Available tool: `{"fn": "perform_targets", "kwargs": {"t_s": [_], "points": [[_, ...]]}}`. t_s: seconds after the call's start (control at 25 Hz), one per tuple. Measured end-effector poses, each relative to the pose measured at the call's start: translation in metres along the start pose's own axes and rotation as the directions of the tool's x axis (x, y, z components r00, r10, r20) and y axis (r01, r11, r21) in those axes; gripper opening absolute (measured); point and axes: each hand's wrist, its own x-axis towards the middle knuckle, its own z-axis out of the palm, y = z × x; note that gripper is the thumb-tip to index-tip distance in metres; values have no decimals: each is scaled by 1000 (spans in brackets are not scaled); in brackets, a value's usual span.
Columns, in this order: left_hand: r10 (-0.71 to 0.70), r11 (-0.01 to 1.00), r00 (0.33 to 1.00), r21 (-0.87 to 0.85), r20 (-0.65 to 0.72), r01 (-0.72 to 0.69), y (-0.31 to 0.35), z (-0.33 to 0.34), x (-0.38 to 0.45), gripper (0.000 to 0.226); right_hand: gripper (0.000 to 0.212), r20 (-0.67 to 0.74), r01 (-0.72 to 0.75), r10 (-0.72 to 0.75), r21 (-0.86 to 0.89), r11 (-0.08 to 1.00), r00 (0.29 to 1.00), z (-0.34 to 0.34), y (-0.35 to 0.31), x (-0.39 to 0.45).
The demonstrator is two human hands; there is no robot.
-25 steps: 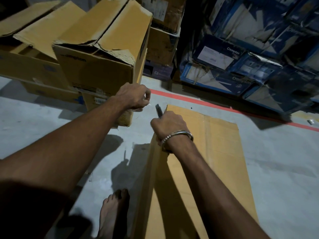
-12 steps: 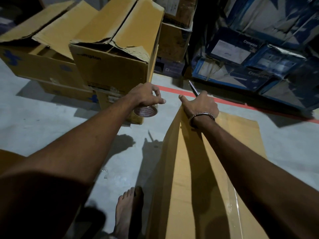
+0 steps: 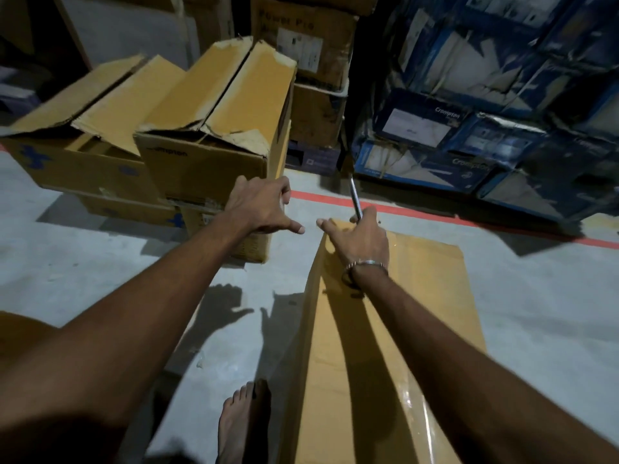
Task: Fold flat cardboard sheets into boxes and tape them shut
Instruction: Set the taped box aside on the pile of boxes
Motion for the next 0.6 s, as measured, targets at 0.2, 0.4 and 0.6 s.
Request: {"fn": "perform_targets", "kwargs": {"t_s": [0.2, 0.4, 0.6], "points": [[-24, 972, 999, -236, -42, 13, 24, -22, -38, 26, 57, 159, -196, 165, 204, 959, 973, -47, 56, -88], [-73, 900, 994, -435, -77, 32, 51, -60, -116, 26, 46, 357, -307, 219, 211, 928, 908, -84, 78, -141], [-121, 890, 956, -455, -267, -14, 55, -94, -212, 23, 33, 503, -326, 194, 187, 927, 842, -119, 31, -168]]}}
